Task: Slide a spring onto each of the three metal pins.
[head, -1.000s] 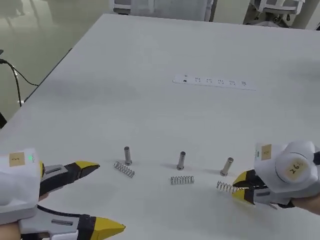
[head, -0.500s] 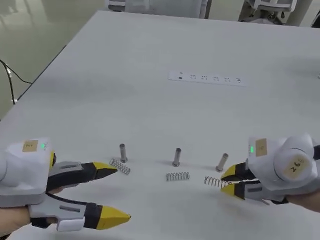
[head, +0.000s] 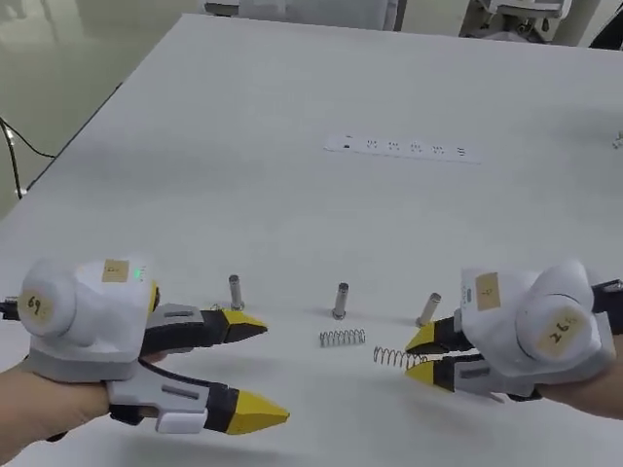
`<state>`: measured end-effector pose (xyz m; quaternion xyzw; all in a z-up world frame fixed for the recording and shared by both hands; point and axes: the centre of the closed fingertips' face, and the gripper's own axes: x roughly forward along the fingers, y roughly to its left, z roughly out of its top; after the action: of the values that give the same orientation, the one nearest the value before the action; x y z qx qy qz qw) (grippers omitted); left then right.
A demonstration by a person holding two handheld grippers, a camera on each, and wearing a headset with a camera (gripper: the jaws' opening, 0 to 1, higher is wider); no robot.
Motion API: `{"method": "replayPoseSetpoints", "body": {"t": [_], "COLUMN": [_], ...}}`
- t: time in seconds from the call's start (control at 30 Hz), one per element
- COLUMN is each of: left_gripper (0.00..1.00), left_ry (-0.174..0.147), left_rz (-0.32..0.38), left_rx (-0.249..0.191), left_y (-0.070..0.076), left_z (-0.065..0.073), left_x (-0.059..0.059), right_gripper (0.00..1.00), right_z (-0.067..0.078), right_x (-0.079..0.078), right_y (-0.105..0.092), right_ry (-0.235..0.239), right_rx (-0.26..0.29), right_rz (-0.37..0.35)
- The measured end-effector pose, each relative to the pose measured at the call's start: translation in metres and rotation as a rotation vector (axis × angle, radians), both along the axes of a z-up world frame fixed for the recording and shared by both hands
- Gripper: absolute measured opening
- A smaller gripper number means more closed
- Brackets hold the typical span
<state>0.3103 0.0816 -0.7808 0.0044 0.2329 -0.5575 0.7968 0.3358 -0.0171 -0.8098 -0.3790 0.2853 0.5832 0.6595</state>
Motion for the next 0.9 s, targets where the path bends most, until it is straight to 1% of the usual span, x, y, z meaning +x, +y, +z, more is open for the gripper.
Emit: {"method": "replayPoseSetpoints", "body": {"t": [0.07, 0.17, 0.3, 0.43, 0.7, 0.87, 0.9], "left_gripper": [0.53, 0.49, 0.45, 0.41, 0.35, 0.3, 0.3], "left_ry": [-0.007, -0.022, -0.042, -0.059, -0.066, -0.08, -0.079], "left_rz": [-0.009, -0.025, -0.052, -0.075, -0.112, -0.136, -0.136], "left_rx": [0.001, 0.003, 0.011, 0.013, 0.01, 0.004, 0.002], "left_y": [-0.004, -0.008, -0.016, -0.026, -0.043, -0.051, -0.052], "left_z": [-0.001, -0.001, -0.001, -0.001, -0.004, -0.002, -0.002], "left_x": [0.002, 0.003, 0.005, 0.008, 0.009, 0.008, 0.009], "right_gripper": [0.08, 0.08, 0.07, 0.08, 0.08, 0.08, 0.08], "right_z": [0.0, 0.001, 0.003, 0.002, 0.006, 0.012, 0.013], "right_x": [-0.002, -0.004, -0.007, -0.013, -0.017, -0.018, -0.018], "right_y": [0.002, 0.006, 0.011, 0.014, 0.019, 0.022, 0.022], "right_ry": [0.0, -0.011, -0.037, -0.036, -0.035, -0.041, -0.044], "right_rx": [0.004, 0.009, 0.018, 0.016, 0.035, 0.053, 0.054], "right_rz": [0.006, 0.021, 0.048, 0.06, 0.062, 0.065, 0.067]}}
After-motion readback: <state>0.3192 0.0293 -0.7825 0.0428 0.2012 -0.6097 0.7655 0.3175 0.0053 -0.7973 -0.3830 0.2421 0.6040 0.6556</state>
